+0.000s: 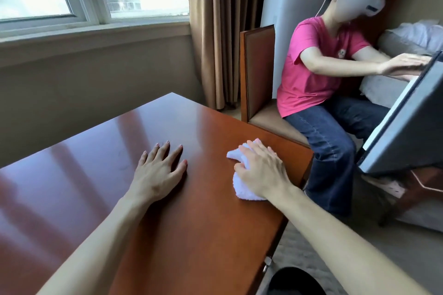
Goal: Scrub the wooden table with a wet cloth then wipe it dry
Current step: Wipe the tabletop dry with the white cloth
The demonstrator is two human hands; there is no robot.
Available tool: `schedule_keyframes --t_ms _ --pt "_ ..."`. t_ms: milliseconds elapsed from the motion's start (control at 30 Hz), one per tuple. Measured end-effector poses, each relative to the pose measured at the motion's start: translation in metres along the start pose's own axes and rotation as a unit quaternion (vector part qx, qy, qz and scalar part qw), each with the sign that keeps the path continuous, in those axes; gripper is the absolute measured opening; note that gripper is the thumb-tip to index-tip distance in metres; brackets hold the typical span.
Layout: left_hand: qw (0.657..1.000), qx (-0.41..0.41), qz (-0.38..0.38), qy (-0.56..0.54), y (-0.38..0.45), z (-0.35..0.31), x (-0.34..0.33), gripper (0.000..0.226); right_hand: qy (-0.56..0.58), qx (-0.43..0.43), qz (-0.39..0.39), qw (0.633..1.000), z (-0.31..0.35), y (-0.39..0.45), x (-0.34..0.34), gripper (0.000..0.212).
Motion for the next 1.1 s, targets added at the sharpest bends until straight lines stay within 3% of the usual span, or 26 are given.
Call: schedule_keyframes --t_ms 100,333,633,800,900,1033,1100 --pt "1.000 0.002 -0.012 0.003 0.003 0.001 -0.004 0.078 -0.014 -0.039 -0.025 0.999 -0.038 0.074 0.007 0.050" --pt "1.000 0.005 -0.018 0.001 0.010 0.005 -0.006 0.079 0.002 -0.179 -0.028 0.983 -0.067 0.169 0.008 0.052" --pt "1.000 -0.001 -0.004 -0.006 0.007 0.005 -0.003 0.069 0.007 -0.053 -0.088 0.995 -0.050 0.051 0.013 0.039" --pt "1.000 -0.005 -0.003 -0.005 0.005 0.004 -0.003 0.072 0.001 -0.009 -0.093 0.996 -0.029 -0.025 0.015 0.054" --pt "1.000 -0.004 -0.007 -0.004 0.006 0.005 -0.005 0.065 0.004 -0.023 -0.068 0.997 -0.032 -0.002 0.019 0.038" --pt "1.000 -0.004 -0.010 -0.009 0.007 0.004 -0.006 0.071 0.004 -0.063 -0.061 0.996 -0.046 0.056 0.015 0.053" --pt "1.000 -0.003 -0.016 -0.012 0.008 0.005 -0.006 0.078 -0.001 -0.071 -0.065 0.995 -0.053 0.085 0.012 0.047"
Point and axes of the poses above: each hand's wrist, its own y-axis towards the middle knuckle, its own x-axis out of the back of the hand, z = x × y, the point moved 5 cm from there along y, towards the middle knuckle, and after that the axes turned 14 degrees about y, right-handed, at the moved point
